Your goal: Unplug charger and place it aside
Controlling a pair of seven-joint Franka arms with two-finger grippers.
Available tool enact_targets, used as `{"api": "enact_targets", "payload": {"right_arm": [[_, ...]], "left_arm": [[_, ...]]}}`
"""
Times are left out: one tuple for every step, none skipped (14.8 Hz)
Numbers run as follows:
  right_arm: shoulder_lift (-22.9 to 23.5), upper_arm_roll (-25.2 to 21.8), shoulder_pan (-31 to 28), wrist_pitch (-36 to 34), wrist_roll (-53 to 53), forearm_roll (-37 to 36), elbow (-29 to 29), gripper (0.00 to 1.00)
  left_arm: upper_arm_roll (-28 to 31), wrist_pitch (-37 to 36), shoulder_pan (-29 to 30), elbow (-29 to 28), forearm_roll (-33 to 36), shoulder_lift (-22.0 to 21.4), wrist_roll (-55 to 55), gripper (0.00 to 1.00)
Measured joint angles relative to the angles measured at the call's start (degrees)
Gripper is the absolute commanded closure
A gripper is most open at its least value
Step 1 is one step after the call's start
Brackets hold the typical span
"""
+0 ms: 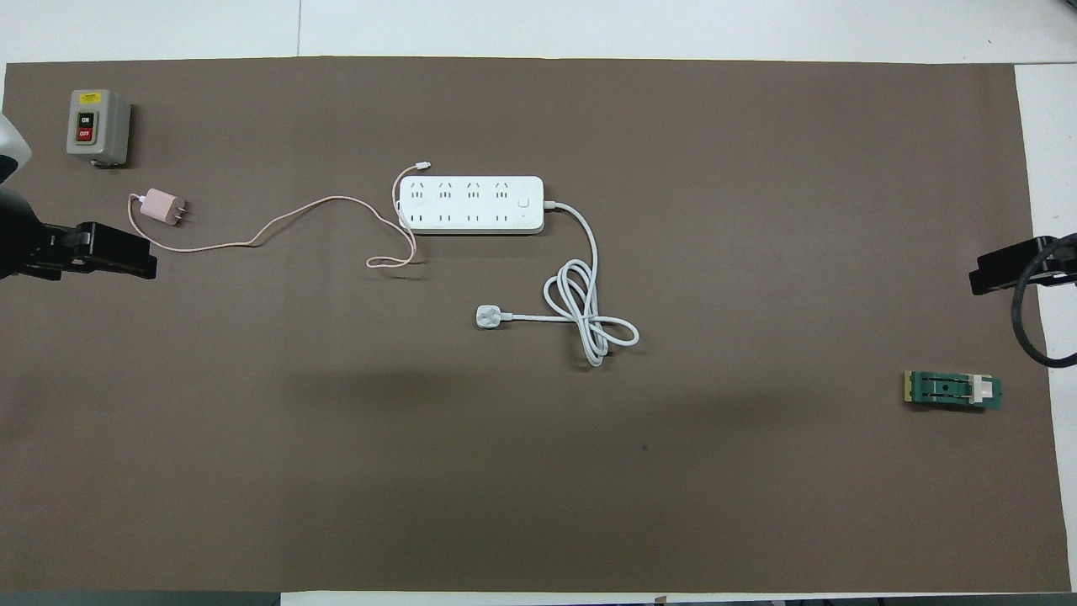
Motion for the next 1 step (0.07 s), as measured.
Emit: {"api": "enact_targets", "payload": {"right_arm": [[0.00,0.00,0.00,0.00,0.00,0.00,0.00,0.00]], "left_arm": [[0.00,0.00,0.00,0.00,0.00,0.00,0.00,0.00]]}}
